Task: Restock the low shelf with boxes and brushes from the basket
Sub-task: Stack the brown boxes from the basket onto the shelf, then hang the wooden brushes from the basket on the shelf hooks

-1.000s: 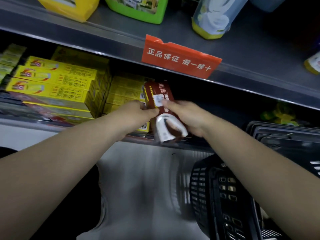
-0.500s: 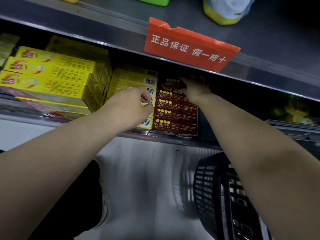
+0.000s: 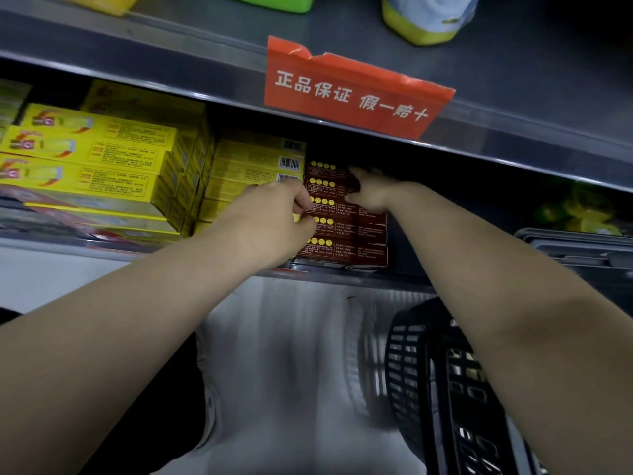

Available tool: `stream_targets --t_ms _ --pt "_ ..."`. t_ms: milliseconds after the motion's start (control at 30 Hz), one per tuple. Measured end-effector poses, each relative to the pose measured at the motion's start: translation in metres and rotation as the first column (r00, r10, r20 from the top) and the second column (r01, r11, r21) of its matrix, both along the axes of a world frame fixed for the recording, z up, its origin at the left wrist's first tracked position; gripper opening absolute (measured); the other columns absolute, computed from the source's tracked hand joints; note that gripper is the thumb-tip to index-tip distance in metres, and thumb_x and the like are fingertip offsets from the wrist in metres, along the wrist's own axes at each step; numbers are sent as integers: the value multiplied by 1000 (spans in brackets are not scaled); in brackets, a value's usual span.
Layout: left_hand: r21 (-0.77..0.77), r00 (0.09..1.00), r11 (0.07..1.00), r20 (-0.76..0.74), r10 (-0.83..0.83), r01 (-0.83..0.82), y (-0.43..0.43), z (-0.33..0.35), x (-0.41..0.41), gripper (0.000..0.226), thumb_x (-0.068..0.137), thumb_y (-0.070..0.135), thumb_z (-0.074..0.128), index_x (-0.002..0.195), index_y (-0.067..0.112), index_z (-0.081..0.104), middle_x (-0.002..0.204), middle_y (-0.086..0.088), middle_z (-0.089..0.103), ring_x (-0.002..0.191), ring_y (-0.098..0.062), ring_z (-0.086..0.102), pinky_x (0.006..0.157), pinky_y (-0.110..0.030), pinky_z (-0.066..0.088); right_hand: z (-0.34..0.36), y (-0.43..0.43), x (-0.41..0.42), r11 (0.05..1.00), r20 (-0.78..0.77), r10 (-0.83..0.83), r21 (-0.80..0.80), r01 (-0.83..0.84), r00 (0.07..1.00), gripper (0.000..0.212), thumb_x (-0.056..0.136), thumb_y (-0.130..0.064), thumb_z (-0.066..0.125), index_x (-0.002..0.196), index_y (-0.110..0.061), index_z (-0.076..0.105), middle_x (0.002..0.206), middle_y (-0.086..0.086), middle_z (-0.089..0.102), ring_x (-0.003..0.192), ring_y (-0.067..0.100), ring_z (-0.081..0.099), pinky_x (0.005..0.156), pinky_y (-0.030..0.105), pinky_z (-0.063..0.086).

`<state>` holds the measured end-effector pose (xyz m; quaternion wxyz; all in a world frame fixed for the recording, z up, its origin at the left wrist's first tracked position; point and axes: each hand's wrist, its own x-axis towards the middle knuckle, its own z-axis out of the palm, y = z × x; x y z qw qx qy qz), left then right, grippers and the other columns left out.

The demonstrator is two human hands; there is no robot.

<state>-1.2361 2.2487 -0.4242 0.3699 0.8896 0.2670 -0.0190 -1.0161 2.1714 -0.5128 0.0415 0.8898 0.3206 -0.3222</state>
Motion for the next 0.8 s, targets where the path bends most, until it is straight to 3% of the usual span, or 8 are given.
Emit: stream_targets --t_ms 133,233,333,433,600,667,733,800 --pt "29 994 994 14 -107 107 -19 13 4 24 89 28 56 112 22 58 116 6 62 111 -15 51 84 -23 39 53 -12 -15 997 -48 82 13 -82 995 50 94 -29 56 138 -11 42 137 9 49 120 24 49 93 28 39" --pt "83 977 976 56 -207 202 -40 27 6 26 89 27 55 114 22 58 120 3 60 112 -18 52 91 -27 40 95 -41 -35 978 -86 47 209 -28 995 39 91 -22 60 128 -11 53 125 9 58 109 19 56 94 27 44" --pt "146 935 939 130 -331 312 -70 43 9 26 89 28 53 115 23 57 121 3 59 115 -19 48 95 -28 36 134 -91 -58 863 -144 -29 495 97 989 25 89 -10 62 113 -10 61 111 13 64 89 16 61 83 21 47" --pt "211 863 883 208 -460 420 -111 57 16 29 90 30 51 117 24 56 121 4 58 116 -19 46 97 -28 33 162 -154 -81 747 -138 -99 644 165 985 14 89 -8 61 97 -19 63 98 13 67 87 25 64 83 30 50" --pt "261 709 732 192 -679 630 -175 64 29 30 92 33 50 121 25 53 122 5 55 118 -16 42 101 -30 32 161 -258 -103 720 -174 -261 621 311 950 18 88 4 54 95 -10 63 92 22 67 79 28 60 82 40 49" --pt "257 647 653 119 -753 712 -194 63 33 31 94 36 48 123 26 50 124 6 52 120 -13 40 102 -31 33 150 -296 -103 721 -160 -333 593 360 929 19 87 5 53 97 -7 64 86 16 68 78 28 62 76 38 50" --pt "250 593 586 55 -803 771 -209 63 36 30 95 37 46 123 26 50 122 6 53 118 -13 40 99 -29 34 136 -332 -101 689 -160 -413 589 422 897 20 87 4 52 93 -11 64 80 4 68 74 14 63 73 30 50" --pt "213 556 546 12 -831 811 -220 63 41 27 94 35 46 118 26 54 116 6 55 111 -12 44 93 -29 38 116 -360 -97 672 -146 -502 554 491 852 20 86 -1 52 87 -18 63 80 1 69 75 15 63 76 34 49"
